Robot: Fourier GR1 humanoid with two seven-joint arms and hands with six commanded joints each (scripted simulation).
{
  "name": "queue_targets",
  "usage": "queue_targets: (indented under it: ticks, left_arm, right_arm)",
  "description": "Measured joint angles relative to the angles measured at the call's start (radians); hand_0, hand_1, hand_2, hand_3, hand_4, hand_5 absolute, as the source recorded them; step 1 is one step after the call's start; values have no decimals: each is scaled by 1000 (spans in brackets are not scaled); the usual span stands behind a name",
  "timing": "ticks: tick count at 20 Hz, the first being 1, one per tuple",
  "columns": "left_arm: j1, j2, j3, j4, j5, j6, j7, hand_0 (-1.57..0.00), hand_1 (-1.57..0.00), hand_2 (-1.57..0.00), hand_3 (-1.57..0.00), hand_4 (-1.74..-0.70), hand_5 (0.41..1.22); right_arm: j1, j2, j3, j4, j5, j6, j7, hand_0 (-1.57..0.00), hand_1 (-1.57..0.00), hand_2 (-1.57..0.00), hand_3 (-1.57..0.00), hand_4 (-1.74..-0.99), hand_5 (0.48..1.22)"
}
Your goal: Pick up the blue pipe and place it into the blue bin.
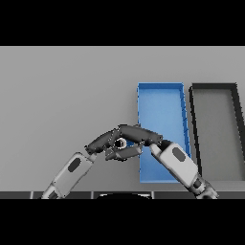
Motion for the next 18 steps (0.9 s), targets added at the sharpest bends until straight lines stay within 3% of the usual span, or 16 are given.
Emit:
queue_targets:
  ticks: [3,6,7,10,13,15,17,18]
  left_arm:
    - [-6,-5,18,19,27,-9,21,-25,-23,-21,-23,-894,576]
    - [9,-7,17,11,26,2,34,-12,-12,-10,-11,-896,555]
    - [15,-10,15,10,24,6,41,-10,-9,-8,-9,-901,548]
    - [30,-11,6,5,21,6,63,-4,-4,-4,-4,-914,524]
    - [22,-4,8,2,35,-12,90,-2,-2,-1,-2,-917,504]
    - [18,-15,6,2,41,-12,91,-1,-1,-1,-1,-919,503]
    - [23,-13,2,-1,31,-5,99,0,0,0,0,-915,503]
    - [22,-18,3,-8,38,-5,105,0,0,0,0,-912,502]
  right_arm:
    - [5,9,1,18,-1,0,-6,-1570,-1570,-1570,-1570,-1489,1220]
    - [-25,1,-29,13,-68,-20,23,-1571,-1571,-1571,-1571,-1490,1221]
    - [-31,3,-31,3,-107,-35,56,-1571,-1571,-1571,-1571,-1491,1221]
    - [-72,-28,-69,-20,-255,-73,135,-1571,-1571,-1571,-1571,-1613,1221]
    - [-151,-47,-109,-37,-402,-172,219,-1571,-1571,-1571,-1571,-1675,1194]
    - [-229,-82,-166,-45,-513,-255,244,-1571,-1571,-1571,-1571,-1699,1154]
    - [-333,-121,-230,-16,-608,-296,231,-1571,-1571,-1571,-1571,-1714,1134]
    - [-385,-149,-259,18,-611,-301,202,-1571,-1571,-1571,-1571,-1720,1127]
